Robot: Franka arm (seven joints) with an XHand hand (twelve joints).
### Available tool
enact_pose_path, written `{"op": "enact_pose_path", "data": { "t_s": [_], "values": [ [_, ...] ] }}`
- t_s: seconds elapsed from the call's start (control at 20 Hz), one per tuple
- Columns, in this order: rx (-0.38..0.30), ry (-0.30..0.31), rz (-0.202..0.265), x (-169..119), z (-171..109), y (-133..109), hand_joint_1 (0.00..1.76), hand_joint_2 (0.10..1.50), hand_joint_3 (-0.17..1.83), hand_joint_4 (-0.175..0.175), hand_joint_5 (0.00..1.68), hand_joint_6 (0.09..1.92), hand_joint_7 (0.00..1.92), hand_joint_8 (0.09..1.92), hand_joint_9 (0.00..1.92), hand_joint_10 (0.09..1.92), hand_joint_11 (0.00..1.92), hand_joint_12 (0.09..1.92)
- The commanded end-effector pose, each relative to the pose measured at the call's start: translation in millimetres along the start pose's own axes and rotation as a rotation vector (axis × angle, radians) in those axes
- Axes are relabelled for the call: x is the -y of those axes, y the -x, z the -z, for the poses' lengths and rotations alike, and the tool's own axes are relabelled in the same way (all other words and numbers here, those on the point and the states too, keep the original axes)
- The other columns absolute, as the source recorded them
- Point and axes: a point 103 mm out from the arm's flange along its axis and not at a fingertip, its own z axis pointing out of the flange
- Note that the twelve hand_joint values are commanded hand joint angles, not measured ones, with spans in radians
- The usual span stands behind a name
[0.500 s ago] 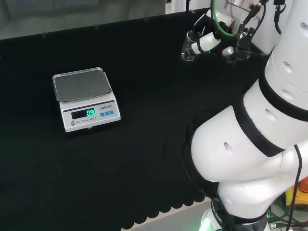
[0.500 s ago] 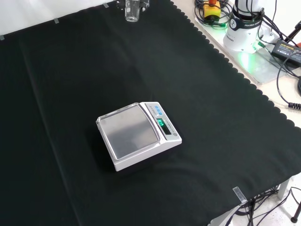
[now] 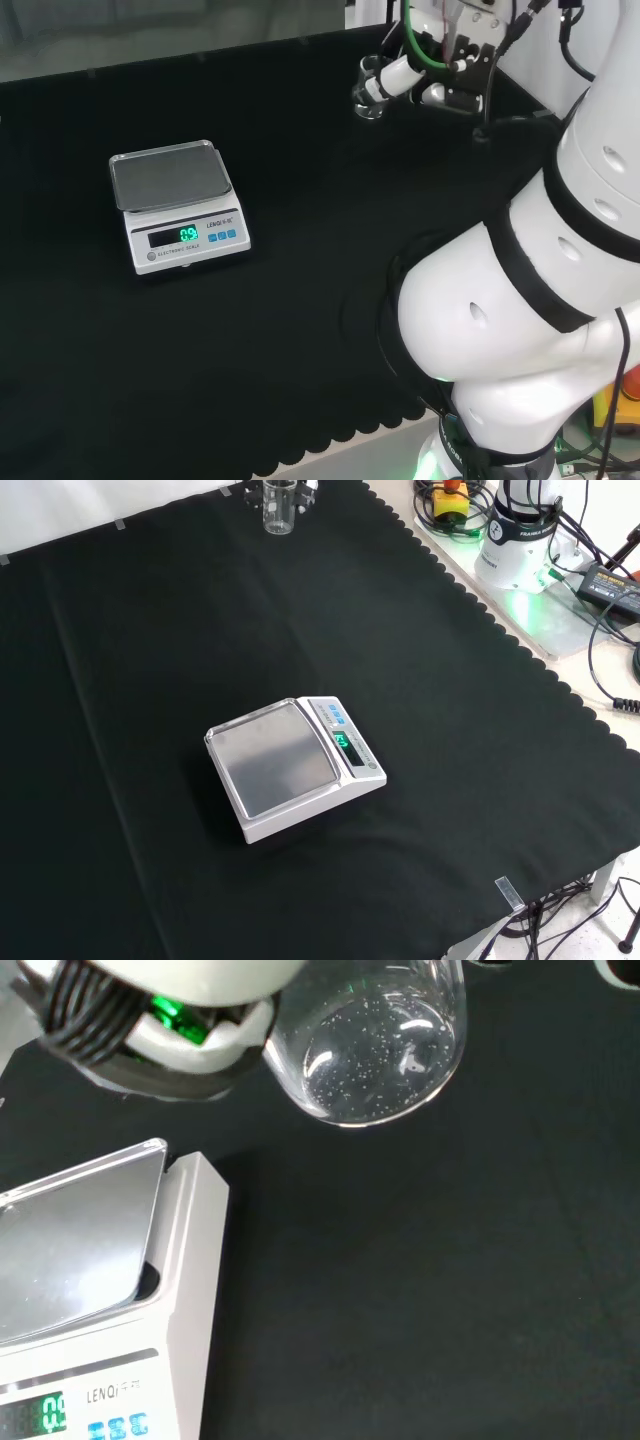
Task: Put the beaker on the electronic balance.
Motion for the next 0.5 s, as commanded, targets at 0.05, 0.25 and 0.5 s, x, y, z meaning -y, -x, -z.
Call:
{"op": "enact_pose_path", "data": {
  "t_s": [0.05,0.25,0.5],
  "values": [
    [0.068,-0.003,0.019,-15.7,0.6,-35.2,1.20,0.58,0.76,-0.175,1.33,0.61,1.71,0.38,1.88,0.25,1.62,0.66],
    [0.105,-0.003,0.031,-32.6,-0.2,-65.5,1.20,0.58,0.76,-0.175,1.33,0.62,1.71,0.38,1.88,0.25,1.61,0.66],
    [0.182,-0.057,0.069,-60.8,-12.0,-102.1,1.20,0.58,0.77,-0.175,1.33,0.62,1.71,0.38,1.88,0.25,1.61,0.66]
  ]
}}
